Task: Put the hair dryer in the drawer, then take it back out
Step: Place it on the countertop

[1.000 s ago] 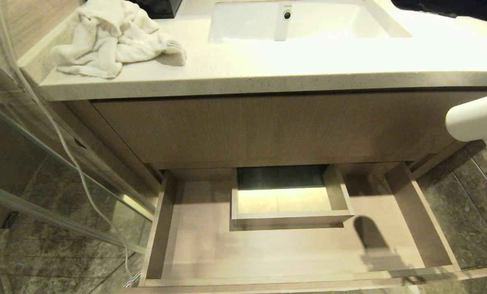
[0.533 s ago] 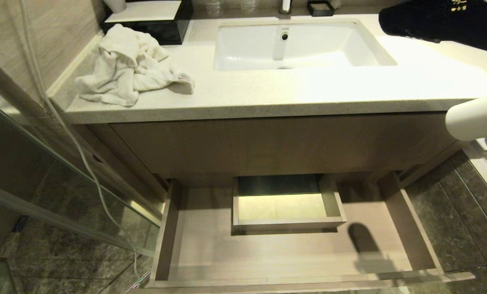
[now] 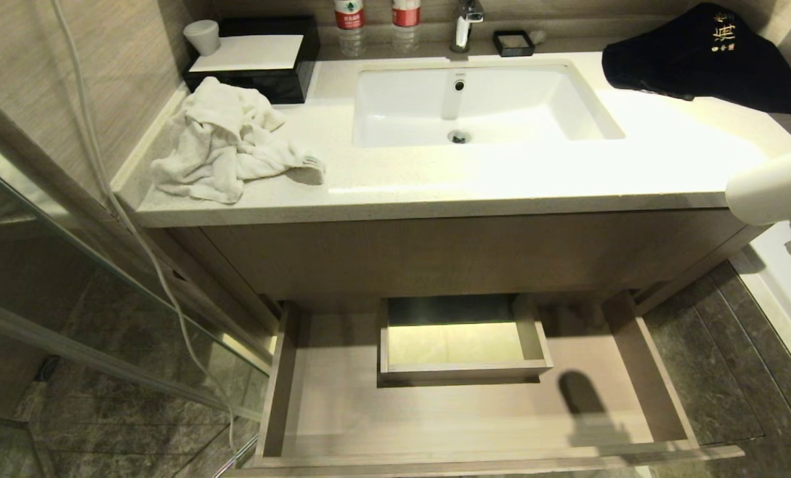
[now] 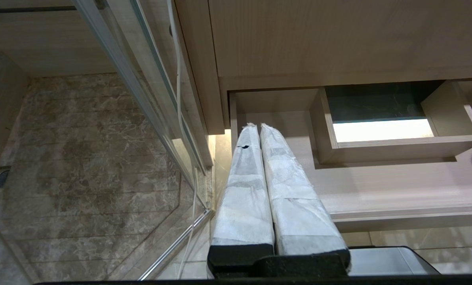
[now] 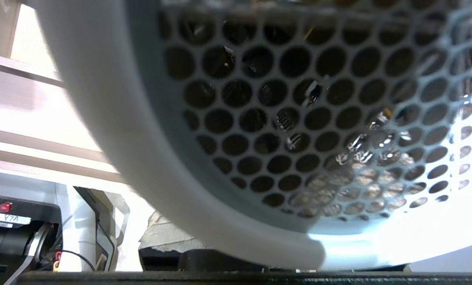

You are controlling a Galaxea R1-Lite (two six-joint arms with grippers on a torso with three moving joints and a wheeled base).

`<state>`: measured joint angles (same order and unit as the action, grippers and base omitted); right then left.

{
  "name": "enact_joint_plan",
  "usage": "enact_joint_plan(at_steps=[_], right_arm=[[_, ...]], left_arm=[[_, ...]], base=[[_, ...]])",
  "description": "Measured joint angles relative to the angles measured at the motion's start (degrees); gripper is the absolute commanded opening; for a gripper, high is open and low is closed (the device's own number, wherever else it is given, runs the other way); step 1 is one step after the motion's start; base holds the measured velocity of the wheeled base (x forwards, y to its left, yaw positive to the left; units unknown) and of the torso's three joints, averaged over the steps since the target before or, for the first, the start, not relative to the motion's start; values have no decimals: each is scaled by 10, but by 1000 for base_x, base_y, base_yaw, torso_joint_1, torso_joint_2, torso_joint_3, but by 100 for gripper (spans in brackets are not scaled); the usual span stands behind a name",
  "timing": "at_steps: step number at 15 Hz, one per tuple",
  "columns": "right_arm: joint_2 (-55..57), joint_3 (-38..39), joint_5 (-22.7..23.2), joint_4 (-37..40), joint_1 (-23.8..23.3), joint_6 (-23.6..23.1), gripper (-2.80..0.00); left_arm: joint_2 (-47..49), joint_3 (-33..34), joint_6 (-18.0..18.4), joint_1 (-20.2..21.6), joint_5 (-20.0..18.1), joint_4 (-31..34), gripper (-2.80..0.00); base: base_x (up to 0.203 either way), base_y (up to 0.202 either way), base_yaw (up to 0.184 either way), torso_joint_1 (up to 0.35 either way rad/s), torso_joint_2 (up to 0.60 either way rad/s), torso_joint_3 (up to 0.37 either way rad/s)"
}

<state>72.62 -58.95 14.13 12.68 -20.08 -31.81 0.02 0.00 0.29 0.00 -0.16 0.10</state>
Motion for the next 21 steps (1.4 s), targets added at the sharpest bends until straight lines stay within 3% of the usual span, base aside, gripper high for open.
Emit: enact_joint_plan(at_steps=[11, 21], right_arm=[[-2, -2, 0, -9, 0, 0, -280], [-1, -8, 0, -12, 0, -2, -280]], left_arm=[[0, 0, 0, 0, 0, 0, -280], [0, 0, 0, 0, 0, 0, -280]], base=[[0, 0, 0, 17, -4, 10], [0, 0, 0, 309, -81, 226]])
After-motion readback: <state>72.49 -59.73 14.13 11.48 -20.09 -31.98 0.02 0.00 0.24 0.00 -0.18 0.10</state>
